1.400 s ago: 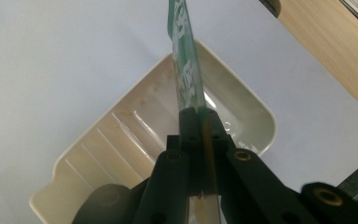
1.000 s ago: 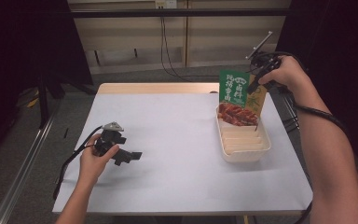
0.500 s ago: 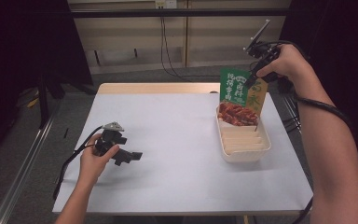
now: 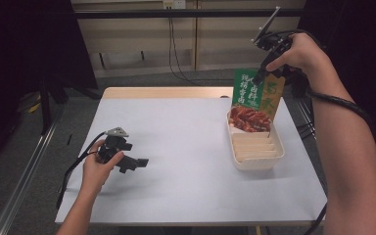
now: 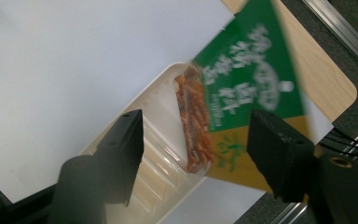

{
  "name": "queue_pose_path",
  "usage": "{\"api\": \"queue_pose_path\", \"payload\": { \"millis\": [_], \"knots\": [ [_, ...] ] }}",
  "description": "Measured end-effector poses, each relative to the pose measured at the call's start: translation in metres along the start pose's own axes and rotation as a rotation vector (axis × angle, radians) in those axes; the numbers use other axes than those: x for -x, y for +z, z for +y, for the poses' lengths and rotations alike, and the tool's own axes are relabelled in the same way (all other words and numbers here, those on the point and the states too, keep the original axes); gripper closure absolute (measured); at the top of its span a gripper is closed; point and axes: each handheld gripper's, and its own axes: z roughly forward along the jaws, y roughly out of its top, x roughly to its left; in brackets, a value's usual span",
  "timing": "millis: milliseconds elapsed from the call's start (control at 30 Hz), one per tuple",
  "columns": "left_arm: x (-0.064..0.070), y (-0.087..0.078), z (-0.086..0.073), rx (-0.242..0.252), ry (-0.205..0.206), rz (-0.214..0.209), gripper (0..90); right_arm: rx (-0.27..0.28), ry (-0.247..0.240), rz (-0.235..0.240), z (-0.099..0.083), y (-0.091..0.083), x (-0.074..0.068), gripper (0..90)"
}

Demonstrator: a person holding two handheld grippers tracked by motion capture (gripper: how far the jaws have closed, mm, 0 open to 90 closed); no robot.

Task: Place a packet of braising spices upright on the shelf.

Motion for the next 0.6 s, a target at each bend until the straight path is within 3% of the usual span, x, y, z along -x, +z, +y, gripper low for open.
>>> {"api": "queue_pose_path", "payload": {
  "millis": [600],
  "knots": [
    [0.000, -0.001, 0.000, 0.022, -0.005, 0.012, 0.0, 0.021, -0.027, 0.069, 0.005, 0.028, -0.032, 29.0]
  ]
}}
